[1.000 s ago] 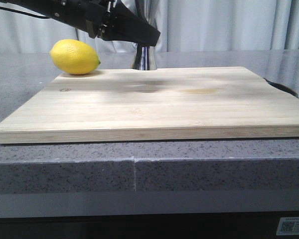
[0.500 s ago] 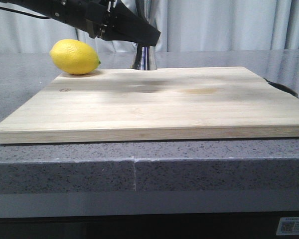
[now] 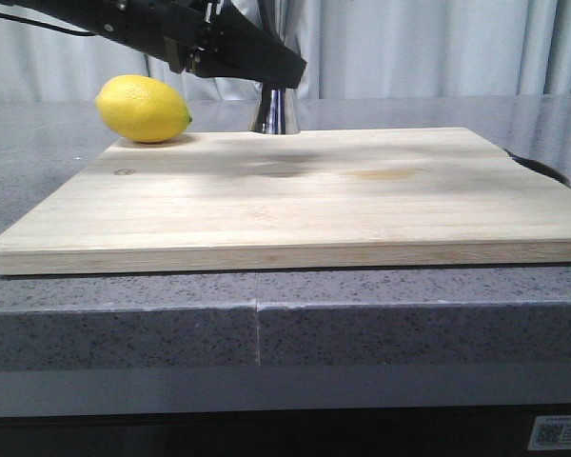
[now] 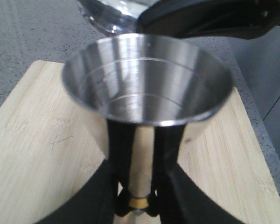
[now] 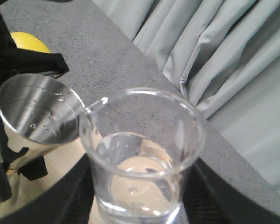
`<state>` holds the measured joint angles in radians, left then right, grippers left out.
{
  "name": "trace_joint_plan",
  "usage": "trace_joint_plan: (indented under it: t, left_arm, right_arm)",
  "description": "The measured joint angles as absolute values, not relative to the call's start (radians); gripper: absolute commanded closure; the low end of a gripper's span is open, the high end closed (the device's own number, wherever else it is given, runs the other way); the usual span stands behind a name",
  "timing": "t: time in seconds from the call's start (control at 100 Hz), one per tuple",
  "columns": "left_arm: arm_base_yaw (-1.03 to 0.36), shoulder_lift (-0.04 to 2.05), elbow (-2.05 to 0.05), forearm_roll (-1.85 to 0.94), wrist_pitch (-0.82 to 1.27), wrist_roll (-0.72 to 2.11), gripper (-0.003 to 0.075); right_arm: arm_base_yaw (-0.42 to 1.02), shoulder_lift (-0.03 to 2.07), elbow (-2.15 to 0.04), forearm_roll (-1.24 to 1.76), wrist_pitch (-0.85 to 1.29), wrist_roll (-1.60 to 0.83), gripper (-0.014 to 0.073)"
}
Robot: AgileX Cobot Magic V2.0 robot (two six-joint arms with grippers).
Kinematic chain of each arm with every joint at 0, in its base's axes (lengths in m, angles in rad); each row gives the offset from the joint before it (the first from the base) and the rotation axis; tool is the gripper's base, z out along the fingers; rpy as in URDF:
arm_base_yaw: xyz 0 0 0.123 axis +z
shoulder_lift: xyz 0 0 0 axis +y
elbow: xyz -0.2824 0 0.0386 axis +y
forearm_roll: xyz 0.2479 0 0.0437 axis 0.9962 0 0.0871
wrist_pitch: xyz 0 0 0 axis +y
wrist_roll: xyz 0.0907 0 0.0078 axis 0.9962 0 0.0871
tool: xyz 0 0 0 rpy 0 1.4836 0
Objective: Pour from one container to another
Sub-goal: 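Bring the beaker's spout over the jigger's cup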
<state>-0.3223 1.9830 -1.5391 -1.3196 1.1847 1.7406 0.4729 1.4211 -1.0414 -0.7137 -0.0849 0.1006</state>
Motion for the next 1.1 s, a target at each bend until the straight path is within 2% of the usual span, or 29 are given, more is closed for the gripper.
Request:
trace_joint_plan:
  t: [1.1]
  left_arm:
    - [-0.345, 1.983, -1.539, -1.315, 1.185, 1.723, 0.0678]
  right_arm:
    - [0.473, 1.421, -1.041, -0.775, -0.055, 0.101, 0.0357]
